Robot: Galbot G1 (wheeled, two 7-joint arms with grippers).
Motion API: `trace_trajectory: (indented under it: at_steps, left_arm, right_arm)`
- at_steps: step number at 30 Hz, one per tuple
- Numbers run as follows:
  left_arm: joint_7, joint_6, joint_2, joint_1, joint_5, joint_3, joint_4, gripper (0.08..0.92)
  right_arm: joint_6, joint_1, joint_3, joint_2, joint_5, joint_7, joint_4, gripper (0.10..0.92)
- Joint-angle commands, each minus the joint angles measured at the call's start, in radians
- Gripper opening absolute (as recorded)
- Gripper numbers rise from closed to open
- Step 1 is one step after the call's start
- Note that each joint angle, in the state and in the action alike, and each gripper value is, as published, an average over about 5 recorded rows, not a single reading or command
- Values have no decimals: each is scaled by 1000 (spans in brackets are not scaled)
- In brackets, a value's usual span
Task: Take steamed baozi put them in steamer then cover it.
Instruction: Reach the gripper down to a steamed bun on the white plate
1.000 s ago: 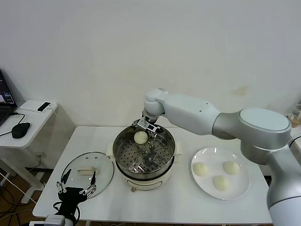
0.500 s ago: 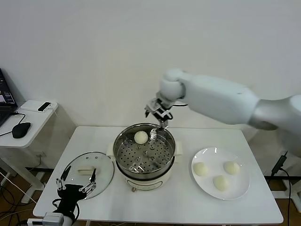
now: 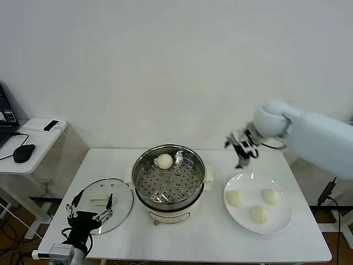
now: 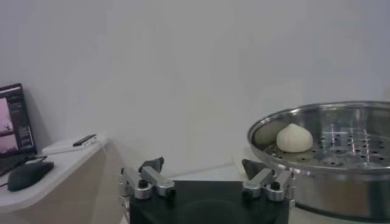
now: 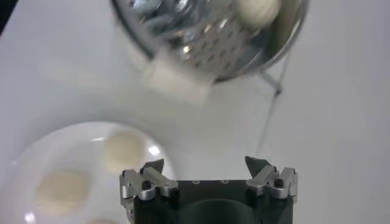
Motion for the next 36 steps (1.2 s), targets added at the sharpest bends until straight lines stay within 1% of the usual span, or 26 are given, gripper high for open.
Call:
trace_trajectory:
  at_steps: [1,10,26,31,36]
  left_arm:
    - [-1,1,4,-3,4,2,0,823]
    - [-1,0,-6,6,14,0,4,823]
    - [1,0,-8,-9,14,-7,26,823]
    - [2,1,-8,-13,14,-6,35,823]
    - [2,1,-10,-18,14,-3,41,823]
  right_arm:
    - [-59,-337,168,-212,-77,22,113,823]
    - [-60,-467,218,-122,-114,49,34,823]
    - [-50,-524,263,81,-143,124,-155,823]
    - [-47,-527,265,121,-158,133,-201,823]
    - [-56,-524,262,130,-162,132,-213,821]
